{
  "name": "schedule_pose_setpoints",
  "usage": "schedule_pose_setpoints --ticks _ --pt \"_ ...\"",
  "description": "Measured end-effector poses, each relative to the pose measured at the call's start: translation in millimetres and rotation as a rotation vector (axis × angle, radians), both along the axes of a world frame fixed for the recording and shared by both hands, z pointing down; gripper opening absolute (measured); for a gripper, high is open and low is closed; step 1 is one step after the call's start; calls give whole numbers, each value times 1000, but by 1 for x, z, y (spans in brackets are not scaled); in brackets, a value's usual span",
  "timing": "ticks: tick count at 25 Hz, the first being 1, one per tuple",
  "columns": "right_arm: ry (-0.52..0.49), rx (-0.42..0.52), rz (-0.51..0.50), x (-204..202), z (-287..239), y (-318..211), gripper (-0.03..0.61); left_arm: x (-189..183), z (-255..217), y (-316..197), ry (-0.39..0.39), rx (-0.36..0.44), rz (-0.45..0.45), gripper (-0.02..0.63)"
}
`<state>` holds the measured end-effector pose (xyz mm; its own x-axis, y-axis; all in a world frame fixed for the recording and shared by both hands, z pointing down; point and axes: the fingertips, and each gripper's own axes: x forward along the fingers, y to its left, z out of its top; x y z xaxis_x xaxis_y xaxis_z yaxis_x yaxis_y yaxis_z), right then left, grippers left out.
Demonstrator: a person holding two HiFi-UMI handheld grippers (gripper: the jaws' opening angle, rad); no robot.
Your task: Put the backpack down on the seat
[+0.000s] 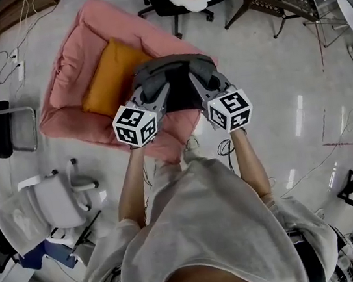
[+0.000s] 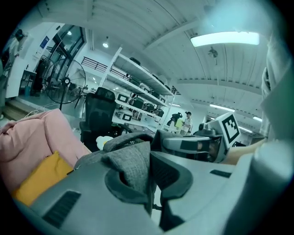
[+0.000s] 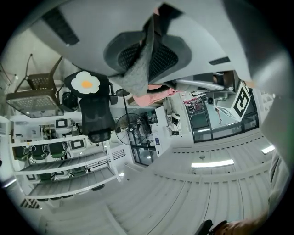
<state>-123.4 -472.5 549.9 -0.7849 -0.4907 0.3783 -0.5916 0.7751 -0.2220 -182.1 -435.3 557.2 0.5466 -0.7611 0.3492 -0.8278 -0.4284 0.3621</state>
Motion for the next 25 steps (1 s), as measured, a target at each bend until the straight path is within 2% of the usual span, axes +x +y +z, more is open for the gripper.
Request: schedule_pose_setpoints --ticks 25 --pt "55 -181 -8 0 102 -9 28 2 105 -1 43 -212 -30 32"
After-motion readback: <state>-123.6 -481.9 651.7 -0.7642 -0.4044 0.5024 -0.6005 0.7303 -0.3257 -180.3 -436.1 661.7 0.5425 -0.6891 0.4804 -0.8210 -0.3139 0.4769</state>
